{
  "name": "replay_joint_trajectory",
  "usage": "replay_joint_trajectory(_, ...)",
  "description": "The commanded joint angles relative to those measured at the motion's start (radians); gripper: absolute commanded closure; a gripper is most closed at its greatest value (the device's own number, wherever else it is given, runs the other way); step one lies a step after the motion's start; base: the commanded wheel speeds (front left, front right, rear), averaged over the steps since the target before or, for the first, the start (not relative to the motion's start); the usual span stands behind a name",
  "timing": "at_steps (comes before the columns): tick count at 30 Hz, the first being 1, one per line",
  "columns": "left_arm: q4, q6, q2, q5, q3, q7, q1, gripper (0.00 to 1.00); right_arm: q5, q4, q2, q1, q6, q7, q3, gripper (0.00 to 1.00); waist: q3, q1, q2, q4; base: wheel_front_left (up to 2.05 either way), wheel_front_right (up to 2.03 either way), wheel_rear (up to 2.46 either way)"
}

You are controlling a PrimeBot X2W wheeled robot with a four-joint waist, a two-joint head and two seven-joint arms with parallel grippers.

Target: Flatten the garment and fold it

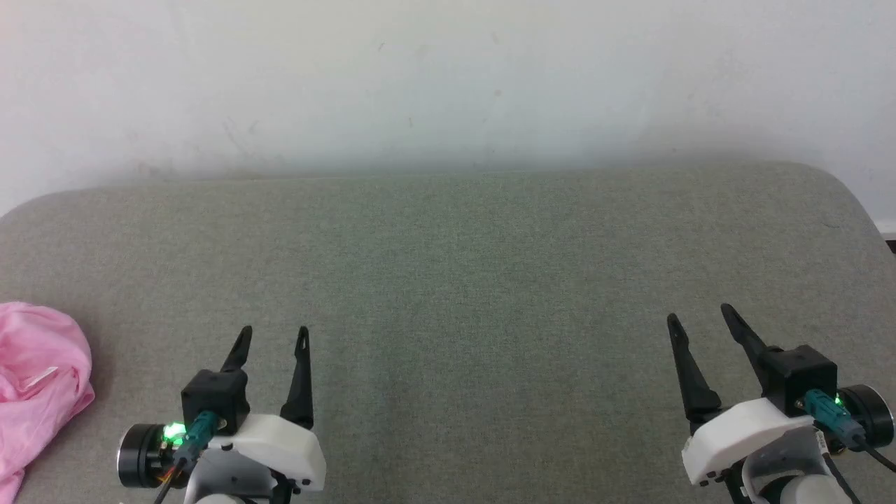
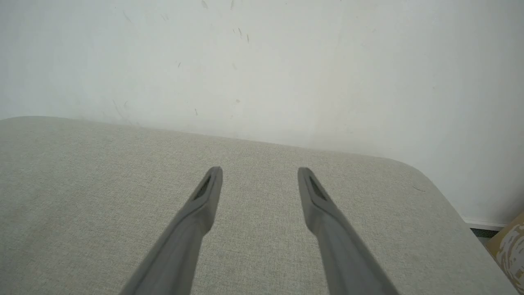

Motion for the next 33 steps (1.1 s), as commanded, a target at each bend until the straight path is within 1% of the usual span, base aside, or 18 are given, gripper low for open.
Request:
replay_joint_trajectory(1,0.006,-0.006,0.0,-0.015,-0.004,-0.01,-0.011,0.0,0.01,0.006,0.001,0.003,0.0,-0.014,-0.004,0.0,-0.001,0.0,0.0,0.001,0.0,0.0,0.0)
replay_joint_trajectory(17,0.02,-0.01,-0.001,-0.053,-0.009,-0.042,-0.018,0.0,0.032,0.014,0.001,0.01,0.0,-0.045,-0.007,0.0,-0.004,0.0,0.0,0.026,0.0,0.0,0.0)
replay_joint_trajectory(24,0.024,-0.007,-0.001,-0.073,-0.003,-0.056,-0.019,0.0,0.042,0.017,0.001,0.014,0.0,-0.059,-0.001,0.0,-0.007,0.0,0.0,0.058,0.0,0.0,0.0)
replay_joint_trajectory(33,0.03,-0.006,-0.001,-0.093,0.012,-0.075,-0.019,0.0,0.043,0.021,0.002,0.016,0.0,-0.075,0.008,0.0,-0.009,0.0,0.0,0.115,0.0,0.0,0.0)
